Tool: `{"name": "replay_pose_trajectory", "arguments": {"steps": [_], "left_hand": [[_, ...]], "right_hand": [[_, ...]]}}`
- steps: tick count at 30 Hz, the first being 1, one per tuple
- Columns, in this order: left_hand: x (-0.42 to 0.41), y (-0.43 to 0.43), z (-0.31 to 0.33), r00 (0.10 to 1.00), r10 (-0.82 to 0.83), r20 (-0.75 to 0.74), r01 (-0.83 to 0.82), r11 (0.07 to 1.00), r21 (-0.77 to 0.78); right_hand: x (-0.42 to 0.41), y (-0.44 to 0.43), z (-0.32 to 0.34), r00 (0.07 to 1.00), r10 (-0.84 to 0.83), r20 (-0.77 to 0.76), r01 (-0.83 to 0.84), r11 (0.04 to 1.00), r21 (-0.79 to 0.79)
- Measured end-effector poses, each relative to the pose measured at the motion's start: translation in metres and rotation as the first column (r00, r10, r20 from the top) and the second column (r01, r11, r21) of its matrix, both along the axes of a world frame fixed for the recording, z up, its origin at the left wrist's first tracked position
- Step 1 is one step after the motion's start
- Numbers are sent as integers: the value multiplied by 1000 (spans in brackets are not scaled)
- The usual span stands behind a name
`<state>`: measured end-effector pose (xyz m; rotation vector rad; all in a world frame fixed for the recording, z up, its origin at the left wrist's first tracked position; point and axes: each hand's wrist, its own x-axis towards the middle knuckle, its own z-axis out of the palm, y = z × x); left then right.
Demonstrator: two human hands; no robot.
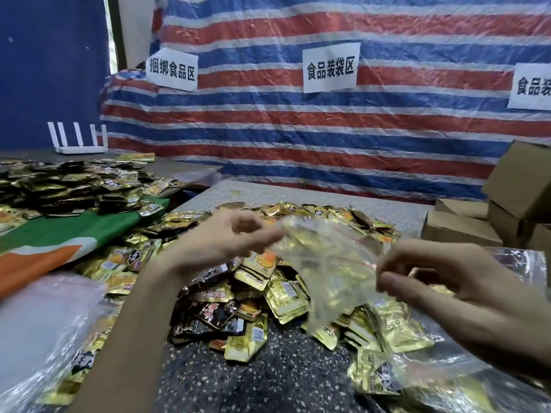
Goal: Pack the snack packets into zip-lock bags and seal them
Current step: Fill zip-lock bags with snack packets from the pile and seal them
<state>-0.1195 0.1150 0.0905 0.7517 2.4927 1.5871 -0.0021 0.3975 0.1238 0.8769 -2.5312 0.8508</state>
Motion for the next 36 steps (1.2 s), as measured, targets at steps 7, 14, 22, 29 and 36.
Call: {"name": "replay_pose_trajectory", "arguments": {"steps": [7,14,22,29,36], "left_hand": [[-43,-34,-44,868,487,-96,-466,731,-498],[-63,-36,-83,790,612,-49,-508,607,-611],[-56,-41,-60,850,509,137,-461,844,-272],[-13,-1,-13,992,125,35,-129,979,157],[13,35,3,968,167,-185,-92,929,358]], "right_hand": [[-1,0,0,1000,2,2,-2,996,85],[6,-3,4,1000,19,4,-20,991,134],[10,-11,5,998,14,53,-21,990,139],[8,-14,1,990,-10,140,-16,983,181],[8,-19,-5,967,-16,255,-47,970,239]]}}
